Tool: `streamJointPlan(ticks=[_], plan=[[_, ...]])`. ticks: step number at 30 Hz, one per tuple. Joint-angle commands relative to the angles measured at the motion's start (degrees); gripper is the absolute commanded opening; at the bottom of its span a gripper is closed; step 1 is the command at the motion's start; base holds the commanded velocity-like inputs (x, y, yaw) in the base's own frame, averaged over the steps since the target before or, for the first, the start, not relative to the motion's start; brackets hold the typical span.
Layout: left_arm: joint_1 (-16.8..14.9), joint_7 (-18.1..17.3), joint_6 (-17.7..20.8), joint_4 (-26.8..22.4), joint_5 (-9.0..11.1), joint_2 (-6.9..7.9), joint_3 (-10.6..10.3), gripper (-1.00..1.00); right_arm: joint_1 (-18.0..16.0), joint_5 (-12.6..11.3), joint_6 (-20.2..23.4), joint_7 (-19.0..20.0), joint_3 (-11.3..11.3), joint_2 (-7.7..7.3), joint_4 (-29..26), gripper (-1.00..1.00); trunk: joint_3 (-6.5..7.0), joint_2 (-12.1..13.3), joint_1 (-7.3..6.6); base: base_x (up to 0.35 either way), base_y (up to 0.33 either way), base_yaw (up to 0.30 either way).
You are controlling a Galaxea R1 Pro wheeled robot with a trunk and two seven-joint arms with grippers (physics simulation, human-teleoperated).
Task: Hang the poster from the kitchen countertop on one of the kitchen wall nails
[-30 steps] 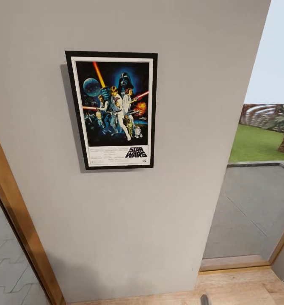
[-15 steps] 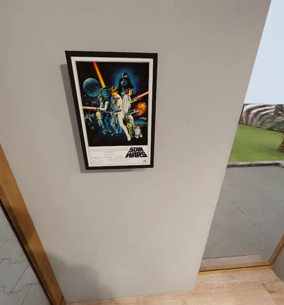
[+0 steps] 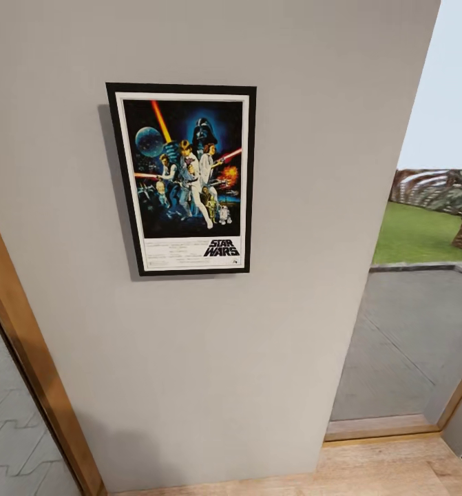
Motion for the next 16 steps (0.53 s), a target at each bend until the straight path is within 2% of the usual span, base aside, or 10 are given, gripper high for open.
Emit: streamJointPlan(ticks=[1,2,4,5,11,16], plan=[[0.03,0.74,-0.11,0.01,-0.2,-0.27,-0.04,1.0,-0.02,-0.13,-0.09,-1.15,-0.41,0.06,0.12,1.0,0.0,-0.03,0.02,0.0,0.0,0.0],[0.03,2.3,-0.11,0.13,-0.21,-0.79,-1.53,1.0,-0.02,-0.19,-0.06,-5.03,-0.41,0.21,0.23,1.0,0.0,-0.03,0.02,0.0,0.0,0.0],[0.03,2.68,-0.11,0.17,-0.2,-0.92,-2.4,1.0,-0.02,-0.29,-0.09,-6.02,-0.41,0.25,0.22,1.0,0.0,-0.03,0.02,0.0,0.0,0.0],[0.02,3.11,-0.12,0.2,-0.19,-1.11,-3.77,1.0,-0.02,-0.41,-0.11,-7.2,-0.41,0.29,0.2,1.0,0.0,-0.03,0.02,0.0,0.0,0.0],[0.02,3.29,-0.12,0.17,-0.12,-1.32,-4.53,1.0,-0.02,-0.45,-0.11,-7.73,-0.47,0.31,0.2,1.0,0.0,-0.03,0.02,0.0,0.0,0.0],[0.02,3.3,-0.19,0.14,-0.1,-2.15,-4.65,1.0,-0.02,-0.46,-0.11,-7.77,-0.49,0.31,0.2,1.0,0.0,-0.03,0.02,0.0,0.0,0.0]])
